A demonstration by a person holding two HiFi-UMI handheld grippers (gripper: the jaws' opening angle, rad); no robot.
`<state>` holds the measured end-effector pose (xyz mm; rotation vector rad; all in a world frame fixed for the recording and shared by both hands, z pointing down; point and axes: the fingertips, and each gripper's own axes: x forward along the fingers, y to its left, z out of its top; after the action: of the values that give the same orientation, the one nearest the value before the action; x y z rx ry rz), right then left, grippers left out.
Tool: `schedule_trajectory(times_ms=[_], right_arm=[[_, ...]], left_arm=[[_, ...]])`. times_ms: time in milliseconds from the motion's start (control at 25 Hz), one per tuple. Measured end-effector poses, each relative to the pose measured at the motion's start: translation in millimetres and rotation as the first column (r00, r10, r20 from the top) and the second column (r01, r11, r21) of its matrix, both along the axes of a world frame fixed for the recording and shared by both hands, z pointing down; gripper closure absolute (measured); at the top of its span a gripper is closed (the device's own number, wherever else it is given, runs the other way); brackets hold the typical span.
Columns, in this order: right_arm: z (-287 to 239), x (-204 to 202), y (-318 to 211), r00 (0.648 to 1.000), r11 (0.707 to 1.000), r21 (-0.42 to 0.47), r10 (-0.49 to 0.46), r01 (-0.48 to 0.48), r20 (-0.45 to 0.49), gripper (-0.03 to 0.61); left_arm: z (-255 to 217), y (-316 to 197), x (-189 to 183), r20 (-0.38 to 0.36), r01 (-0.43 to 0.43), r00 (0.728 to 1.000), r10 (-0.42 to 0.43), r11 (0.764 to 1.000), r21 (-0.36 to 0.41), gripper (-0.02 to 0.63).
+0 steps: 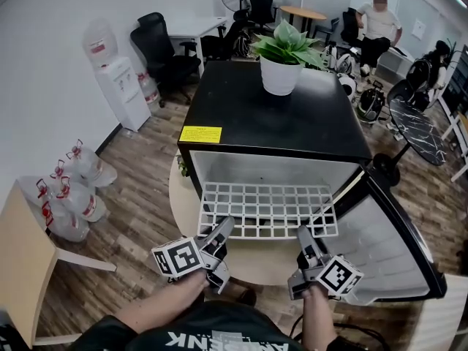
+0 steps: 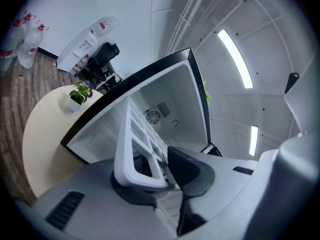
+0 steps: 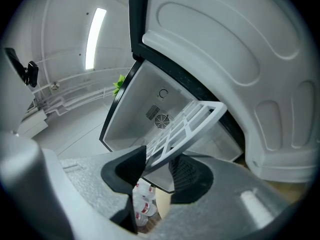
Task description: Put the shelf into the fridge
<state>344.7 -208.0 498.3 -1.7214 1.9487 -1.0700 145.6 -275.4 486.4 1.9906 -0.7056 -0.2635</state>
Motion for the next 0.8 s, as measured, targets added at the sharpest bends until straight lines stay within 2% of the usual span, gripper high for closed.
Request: schedule_trajectory(times_ms=[640, 800], right_arm=[[-2, -4, -12, 1.000, 1.000, 0.014, 0.026, -0.026, -0.017, 0.437], [-2, -10, -28, 0.999, 0.999, 0.045, 0.012, -0.014, 0.034, 0.437]], left_arm=[[6, -18, 0, -0.023, -0.028, 0.999, 0.028, 1.000, 0.008, 0.531], [8, -31, 1, -0.026, -0.030, 0.999, 0.030, 0.999, 0.015, 0.531]])
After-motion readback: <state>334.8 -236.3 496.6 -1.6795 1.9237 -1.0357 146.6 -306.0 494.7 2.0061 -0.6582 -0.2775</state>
